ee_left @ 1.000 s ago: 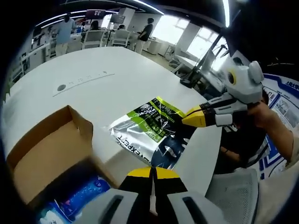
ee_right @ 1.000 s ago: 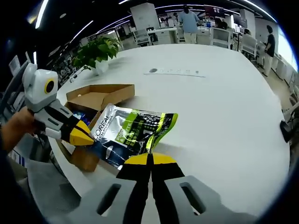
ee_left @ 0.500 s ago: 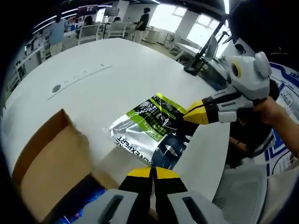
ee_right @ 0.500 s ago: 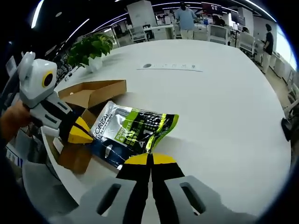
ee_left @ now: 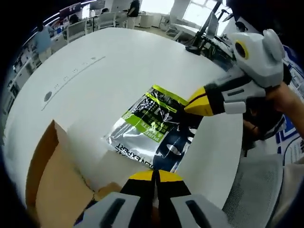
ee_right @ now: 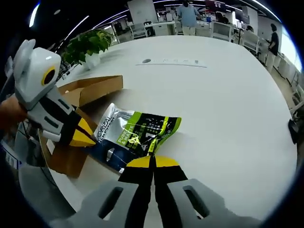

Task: Operate the shoe box by opening the lid, removing the specified soft item, and placing it in the target area until the item is outside and the box remains undamaged.

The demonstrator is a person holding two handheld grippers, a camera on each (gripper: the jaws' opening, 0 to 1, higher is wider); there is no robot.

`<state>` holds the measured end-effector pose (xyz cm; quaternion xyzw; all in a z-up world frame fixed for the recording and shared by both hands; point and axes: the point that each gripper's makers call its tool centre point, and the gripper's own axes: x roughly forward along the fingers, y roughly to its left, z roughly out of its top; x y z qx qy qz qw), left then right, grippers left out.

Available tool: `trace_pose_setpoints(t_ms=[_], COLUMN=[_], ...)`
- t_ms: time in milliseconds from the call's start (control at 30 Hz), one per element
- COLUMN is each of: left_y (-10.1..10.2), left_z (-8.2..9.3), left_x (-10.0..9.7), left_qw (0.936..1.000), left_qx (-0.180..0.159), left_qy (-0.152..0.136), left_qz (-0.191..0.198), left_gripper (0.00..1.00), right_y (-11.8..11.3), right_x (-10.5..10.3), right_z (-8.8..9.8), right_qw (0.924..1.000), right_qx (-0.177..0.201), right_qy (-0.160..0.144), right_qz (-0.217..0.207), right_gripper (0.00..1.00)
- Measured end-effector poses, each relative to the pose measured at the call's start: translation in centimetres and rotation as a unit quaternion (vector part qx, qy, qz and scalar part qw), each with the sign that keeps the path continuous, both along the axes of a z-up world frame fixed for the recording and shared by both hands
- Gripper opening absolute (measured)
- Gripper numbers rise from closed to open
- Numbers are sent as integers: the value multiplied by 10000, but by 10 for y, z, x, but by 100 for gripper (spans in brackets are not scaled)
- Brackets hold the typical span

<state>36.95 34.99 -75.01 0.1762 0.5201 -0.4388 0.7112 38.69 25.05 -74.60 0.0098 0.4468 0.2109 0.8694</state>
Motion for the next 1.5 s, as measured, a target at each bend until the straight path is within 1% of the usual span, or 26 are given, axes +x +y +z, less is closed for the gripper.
trace_pose_setpoints(t_ms=[133,367,667,733,933,1133,1200,1300,1400,1500], left_y=[-2,-4,-4,-4,-3,-1,-1,0,-1,-1], left_z=[-5,-14,-20,-22,-27,-18,-15,-12,-8,-4], left_x=[0,4,9,9,12,13,12,10,9,7], left_qw=[9999,9998,9994,9991,9980,9976,9977,9975,9979,9977], left_qx=[41,150,306,369,515,459,411,398,306,269], left_qy=[66,84,-27,-68,-185,-432,-485,-531,-538,-593], left_qz=[-66,-93,-171,-220,-315,-280,-248,-227,-183,-184], left_gripper=[0,0,1,1,1,4,7,9,10,11], right_y=[-3,-5,-6,-7,-9,-11,-12,-12,-10,-10], right_x=[4,9,13,13,14,10,10,9,9,8], right_z=[-5,-15,-23,-24,-28,-34,-35,-34,-32,-33], right_qw=[10000,9999,9999,9999,9999,9999,9999,9999,9999,9999], right_qx=[-20,-9,-57,-97,-18,-75,-107,-130,-50,-136], right_qy=[10,96,134,101,134,147,128,99,95,64], right_qz=[-24,-61,34,66,-48,-17,-2,4,-10,58], right_gripper=[0,0,0,0,1,2,3,3,3,4])
